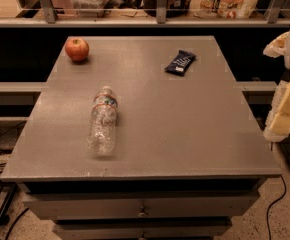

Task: Pick water bottle

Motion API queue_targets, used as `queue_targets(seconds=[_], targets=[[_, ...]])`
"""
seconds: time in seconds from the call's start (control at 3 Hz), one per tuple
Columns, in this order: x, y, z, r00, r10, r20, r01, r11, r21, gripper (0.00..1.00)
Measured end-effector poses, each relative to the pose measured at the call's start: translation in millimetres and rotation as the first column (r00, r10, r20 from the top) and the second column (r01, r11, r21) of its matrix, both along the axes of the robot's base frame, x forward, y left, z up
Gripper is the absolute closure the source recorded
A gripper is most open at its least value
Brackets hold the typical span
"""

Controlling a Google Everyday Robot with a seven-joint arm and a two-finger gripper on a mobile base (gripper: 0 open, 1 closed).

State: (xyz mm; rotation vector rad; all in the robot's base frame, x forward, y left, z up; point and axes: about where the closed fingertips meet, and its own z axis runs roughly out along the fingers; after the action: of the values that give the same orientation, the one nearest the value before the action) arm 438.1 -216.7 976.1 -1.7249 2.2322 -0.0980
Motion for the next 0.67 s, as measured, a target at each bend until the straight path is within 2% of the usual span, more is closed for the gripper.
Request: queue_targets(seconds=[0.33, 0.67], targets=[[0.0, 0.0, 0.0, 1.0, 0.0, 0.0, 0.0, 1.0, 0.0, 0.0], [2.3, 6.6, 1.5, 0.9975, -0.071, 0.004, 0.07, 0.995, 0.071, 0.0]])
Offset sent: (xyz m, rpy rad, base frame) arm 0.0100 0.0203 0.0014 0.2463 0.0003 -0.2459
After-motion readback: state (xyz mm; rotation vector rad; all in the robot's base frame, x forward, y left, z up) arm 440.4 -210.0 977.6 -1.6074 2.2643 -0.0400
